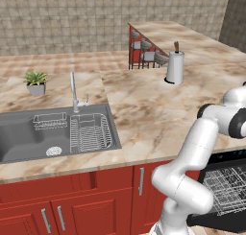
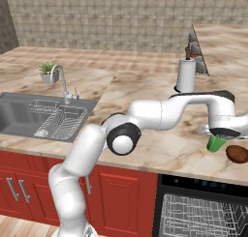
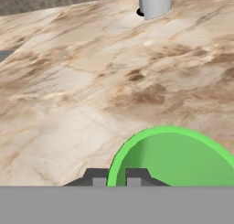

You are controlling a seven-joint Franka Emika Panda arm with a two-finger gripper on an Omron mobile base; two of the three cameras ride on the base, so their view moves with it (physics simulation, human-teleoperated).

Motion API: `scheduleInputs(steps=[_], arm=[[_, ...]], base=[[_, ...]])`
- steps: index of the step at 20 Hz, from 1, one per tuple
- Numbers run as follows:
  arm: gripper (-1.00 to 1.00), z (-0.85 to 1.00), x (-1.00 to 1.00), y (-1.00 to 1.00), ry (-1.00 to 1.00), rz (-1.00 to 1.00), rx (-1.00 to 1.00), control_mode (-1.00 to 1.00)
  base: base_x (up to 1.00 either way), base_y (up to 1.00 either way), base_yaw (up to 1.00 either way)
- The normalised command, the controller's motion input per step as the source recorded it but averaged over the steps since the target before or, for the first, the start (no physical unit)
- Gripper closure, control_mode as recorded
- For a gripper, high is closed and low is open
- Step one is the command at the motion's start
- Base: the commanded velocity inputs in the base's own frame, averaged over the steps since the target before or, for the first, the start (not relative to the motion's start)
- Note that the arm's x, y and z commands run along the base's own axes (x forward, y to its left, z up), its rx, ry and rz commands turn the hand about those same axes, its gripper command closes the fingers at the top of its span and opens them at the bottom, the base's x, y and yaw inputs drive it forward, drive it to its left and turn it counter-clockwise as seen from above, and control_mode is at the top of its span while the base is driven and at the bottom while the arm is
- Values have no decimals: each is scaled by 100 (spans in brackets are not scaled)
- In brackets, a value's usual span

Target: Pick up the cup and bowl from the counter, place them in the dishwasher, and close the dishwasher door.

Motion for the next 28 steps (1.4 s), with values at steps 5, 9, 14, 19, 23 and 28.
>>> scheduleInputs(steps=[5, 9, 14, 19, 23, 28], arm=[[100, -2, -40, 64, -14, 0, -8, -100], [100, 2, -23, 19, -14, 0, -1, -100], [100, 6, -44, 7, -14, -7, 3, -100], [100, 0, -62, 1, -4, -25, 19, -100], [100, 0, -46, 0, 0, -36, 33, -100], [100, 0, -36, 0, 0, -37, 43, -100]], base=[[0, 0, 0], [0, 0, 0], [0, 0, 0], [0, 0, 0], [0, 0, 0], [0, 0, 0]])
